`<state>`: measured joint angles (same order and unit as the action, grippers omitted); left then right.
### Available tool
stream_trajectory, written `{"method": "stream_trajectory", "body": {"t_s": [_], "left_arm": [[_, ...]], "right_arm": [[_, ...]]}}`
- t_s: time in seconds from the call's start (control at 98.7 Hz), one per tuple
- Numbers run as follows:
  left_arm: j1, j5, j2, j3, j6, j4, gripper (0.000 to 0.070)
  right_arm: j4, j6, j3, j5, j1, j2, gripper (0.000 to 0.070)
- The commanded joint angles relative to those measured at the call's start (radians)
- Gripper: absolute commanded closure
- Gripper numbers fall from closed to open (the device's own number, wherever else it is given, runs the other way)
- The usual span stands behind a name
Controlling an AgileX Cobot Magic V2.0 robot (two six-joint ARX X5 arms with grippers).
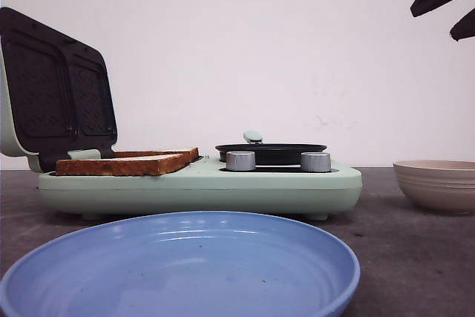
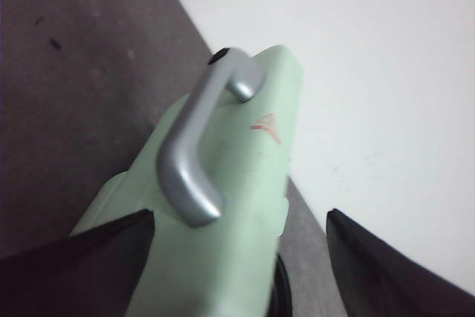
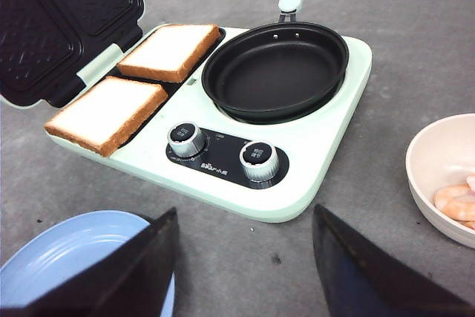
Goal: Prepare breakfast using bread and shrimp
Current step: 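Move the left gripper to the grey handle of the press lid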
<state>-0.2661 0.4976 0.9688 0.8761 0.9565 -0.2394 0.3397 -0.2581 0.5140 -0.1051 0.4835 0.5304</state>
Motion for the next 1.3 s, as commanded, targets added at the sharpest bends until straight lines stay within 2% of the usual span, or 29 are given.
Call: {"method": "stream_trajectory", "body": {"t_s": [0.0,0.071,0.385,0.598,1.145,1.286], "left_arm": [[-0.005,0.007,0.026,0.015,-0.009,0.010,0.0282],[-0.005,0.008,0.041,0.015,-0.029,0.020,0.0282],[-0.004,0.031,0.125,0.015,-0.029,0.080,0.0282],[-0.003,0.060,0.172,0.015,0.003,0.166,0.0282],[0.004,0.098,0.255,0.015,0.009,0.223,0.0284],[0.008,0.100,0.267,0.015,0.018,0.241,0.0375]], "right_arm": [[-0.010,0.011,0.004,0.000,0.005,0.004,0.0363],[-0.010,0.011,0.004,-0.001,0.005,0.004,0.0363],[-0.010,0.010,0.004,0.000,0.005,0.004,0.0363],[-0.010,0.007,0.004,0.000,0.005,0.004,0.0363],[-0.010,0.003,0.004,0.000,0.005,0.004,0.0363],[-0.010,0.003,0.004,0.000,0.005,0.004,0.0363]]}}
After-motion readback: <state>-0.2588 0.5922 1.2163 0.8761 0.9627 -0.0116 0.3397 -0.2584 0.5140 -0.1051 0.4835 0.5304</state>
